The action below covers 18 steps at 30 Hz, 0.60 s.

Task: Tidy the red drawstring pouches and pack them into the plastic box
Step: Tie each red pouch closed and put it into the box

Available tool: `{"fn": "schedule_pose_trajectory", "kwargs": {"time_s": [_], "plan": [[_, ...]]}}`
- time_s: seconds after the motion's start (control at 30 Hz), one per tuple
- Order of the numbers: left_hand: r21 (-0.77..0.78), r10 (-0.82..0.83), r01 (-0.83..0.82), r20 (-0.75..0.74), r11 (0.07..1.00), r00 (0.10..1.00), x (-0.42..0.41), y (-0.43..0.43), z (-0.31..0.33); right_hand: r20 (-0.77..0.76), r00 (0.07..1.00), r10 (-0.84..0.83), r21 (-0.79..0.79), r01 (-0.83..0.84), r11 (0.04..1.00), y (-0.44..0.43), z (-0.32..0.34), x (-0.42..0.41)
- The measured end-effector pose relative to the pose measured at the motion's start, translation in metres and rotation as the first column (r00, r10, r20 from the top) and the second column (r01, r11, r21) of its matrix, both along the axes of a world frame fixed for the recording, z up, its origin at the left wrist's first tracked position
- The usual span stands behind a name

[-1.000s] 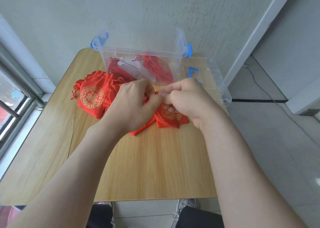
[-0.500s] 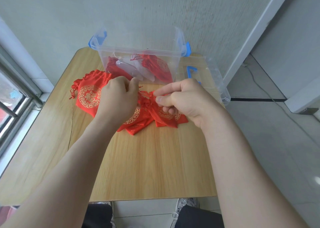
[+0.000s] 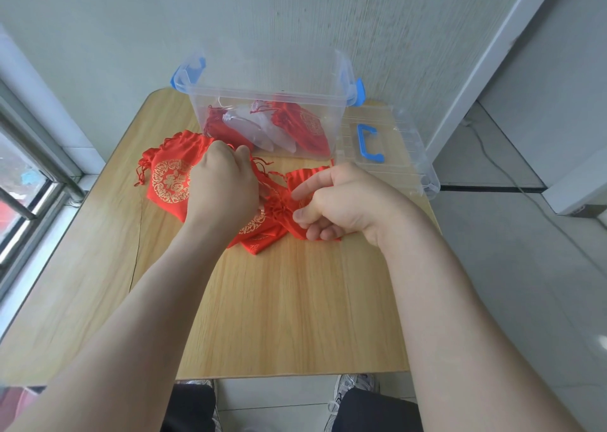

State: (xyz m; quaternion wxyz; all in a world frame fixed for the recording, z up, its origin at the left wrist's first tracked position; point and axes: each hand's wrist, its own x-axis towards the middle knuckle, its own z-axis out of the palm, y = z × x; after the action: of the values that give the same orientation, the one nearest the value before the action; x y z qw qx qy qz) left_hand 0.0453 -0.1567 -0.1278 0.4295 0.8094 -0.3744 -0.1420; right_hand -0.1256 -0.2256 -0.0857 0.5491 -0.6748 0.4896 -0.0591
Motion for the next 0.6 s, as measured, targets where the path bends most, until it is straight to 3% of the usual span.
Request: {"fn": "schedule_pose_trajectory", "kwargs": {"time_s": [0.13,0.23,0.4,0.47,0.6], "plan": [[-0.015,-0.007,0.005,-0.110,1.000,0.994,-0.009,0.003,0.009,-0.039,0.999,0.019,-0.064,-0.022,0.998,0.001,-0.004,0.002],[-0.038,-0.043,0.037,-0.177,0.999,0.983,-0.009,0.004,0.014,0.021,1.000,0.005,-0.080,-0.003,0.997,0.000,-0.009,0.003],[0.125,-0.216,0.199,0.137,0.972,0.967,-0.007,0.006,0.012,0.088,0.994,-0.072,-0.104,0.081,0.991,-0.005,-0.013,0.001],[0.168,-0.259,0.234,0.147,0.958,0.955,-0.012,0.005,0.011,0.086,0.993,-0.082,-0.111,0.091,0.990,-0.006,-0.014,0.001],[0.112,-0.333,0.316,0.196,0.942,0.922,-0.014,0.006,0.014,0.086,0.993,-0.087,-0.102,0.095,0.990,-0.007,-0.017,0.003]]}}
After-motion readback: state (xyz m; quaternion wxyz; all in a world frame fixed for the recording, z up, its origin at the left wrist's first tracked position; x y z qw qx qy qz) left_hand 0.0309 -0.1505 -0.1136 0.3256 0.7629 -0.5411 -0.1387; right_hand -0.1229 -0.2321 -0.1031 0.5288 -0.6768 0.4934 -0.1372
